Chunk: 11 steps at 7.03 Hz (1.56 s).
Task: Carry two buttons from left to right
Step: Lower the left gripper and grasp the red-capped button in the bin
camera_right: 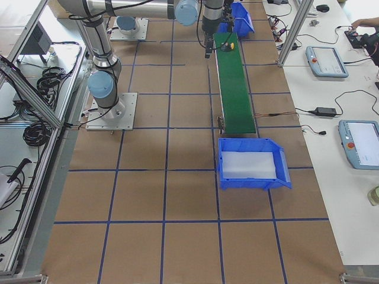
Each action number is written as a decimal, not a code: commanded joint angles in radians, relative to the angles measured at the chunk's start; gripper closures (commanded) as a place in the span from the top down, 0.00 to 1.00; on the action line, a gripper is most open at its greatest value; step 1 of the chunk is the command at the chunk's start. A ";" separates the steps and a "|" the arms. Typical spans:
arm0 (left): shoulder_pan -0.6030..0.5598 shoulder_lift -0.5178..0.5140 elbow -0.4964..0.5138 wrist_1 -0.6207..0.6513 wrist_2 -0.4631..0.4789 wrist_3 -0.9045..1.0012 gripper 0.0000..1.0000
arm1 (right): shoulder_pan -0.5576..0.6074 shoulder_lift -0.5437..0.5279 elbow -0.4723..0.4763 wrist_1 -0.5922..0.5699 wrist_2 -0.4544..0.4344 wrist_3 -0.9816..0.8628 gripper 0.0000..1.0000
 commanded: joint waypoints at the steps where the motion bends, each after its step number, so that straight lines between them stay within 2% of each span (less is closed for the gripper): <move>1: 0.002 -0.024 -0.004 0.025 0.001 0.002 0.70 | 0.000 0.000 0.000 0.000 0.000 -0.001 1.00; 7: 0.002 -0.027 0.011 0.031 0.012 0.008 0.70 | 0.000 -0.006 0.015 -0.002 0.004 -0.001 1.00; 9: 0.002 -0.026 0.010 0.031 0.044 0.011 0.70 | 0.000 -0.024 0.026 0.001 0.012 0.002 1.00; 11: 0.002 -0.029 -0.001 0.032 0.043 0.012 0.70 | 0.000 -0.029 0.055 -0.028 0.015 0.005 1.00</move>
